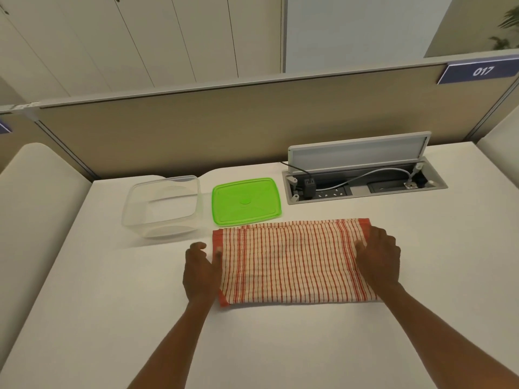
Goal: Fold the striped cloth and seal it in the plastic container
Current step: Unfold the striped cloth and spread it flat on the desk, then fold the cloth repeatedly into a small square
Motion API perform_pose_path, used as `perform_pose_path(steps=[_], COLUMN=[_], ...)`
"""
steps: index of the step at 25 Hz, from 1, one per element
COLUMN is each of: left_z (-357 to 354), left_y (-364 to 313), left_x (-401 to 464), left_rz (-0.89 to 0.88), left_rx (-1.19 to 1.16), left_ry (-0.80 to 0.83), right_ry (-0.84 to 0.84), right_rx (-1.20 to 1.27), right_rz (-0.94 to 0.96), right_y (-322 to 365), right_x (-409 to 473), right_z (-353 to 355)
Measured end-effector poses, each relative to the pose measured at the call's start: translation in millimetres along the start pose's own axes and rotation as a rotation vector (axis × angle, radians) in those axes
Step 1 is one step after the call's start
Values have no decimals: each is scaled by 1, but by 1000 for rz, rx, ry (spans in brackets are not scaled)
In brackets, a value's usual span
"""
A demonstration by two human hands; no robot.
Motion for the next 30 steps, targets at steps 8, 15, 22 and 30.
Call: perform_pose_path(steps=[8,15,22,30], left_z=[8,11,16,8], left_y=[25,31,40,75], left_x=[-98,-109,-110,-92], left_rz=[-9,59,132,-6], left_rx=[81,130,-36,-148], left_ry=[86,135,147,382], right_ry=[136,270,309,357], right_rx=[-85,-82,-70,-72], right_rz=[232,190,160,141], right_y=[20,15,10,8], right_x=[-79,-102,-110,-110], right_z=[-1,-4,-7,-10])
Point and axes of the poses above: each hand's wrist, its own x-axis towards the middle knuckle, its own z-axis out of the back of the hand, y = z × x, the point moved 10 cm from there along x, towards the middle knuckle, and after that the axes turned 12 degrees about x, right-handed, at the moved point
